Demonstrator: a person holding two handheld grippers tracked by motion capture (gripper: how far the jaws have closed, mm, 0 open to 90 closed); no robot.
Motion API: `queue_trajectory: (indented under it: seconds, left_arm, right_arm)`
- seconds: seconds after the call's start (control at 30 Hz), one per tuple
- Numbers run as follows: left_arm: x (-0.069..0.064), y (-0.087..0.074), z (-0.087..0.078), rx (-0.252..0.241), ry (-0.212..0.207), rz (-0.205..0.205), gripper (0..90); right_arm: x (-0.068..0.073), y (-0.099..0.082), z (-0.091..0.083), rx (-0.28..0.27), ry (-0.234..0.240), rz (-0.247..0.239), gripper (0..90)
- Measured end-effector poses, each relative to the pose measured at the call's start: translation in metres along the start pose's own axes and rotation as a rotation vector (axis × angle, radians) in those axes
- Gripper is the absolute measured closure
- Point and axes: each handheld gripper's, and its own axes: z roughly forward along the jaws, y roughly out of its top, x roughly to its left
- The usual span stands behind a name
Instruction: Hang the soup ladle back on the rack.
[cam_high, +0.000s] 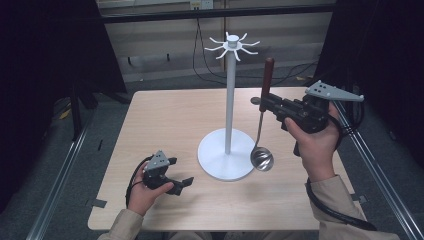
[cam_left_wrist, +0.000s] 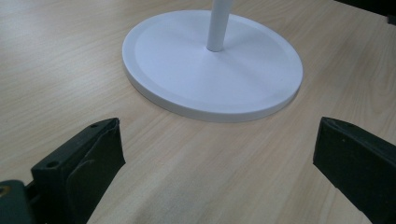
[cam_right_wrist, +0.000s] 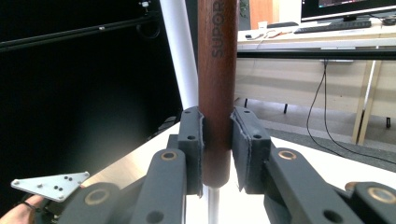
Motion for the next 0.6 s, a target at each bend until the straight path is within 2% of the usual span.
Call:
queue_trajectory:
  seconds: [0.6]
  left_arm:
    - [0.000,0.000,0.001,-0.004,0.001,-0.004,1.6]
  right_arm:
    - [0.008,0.017,0.002,-0.022,0.031,-0.030,74.7]
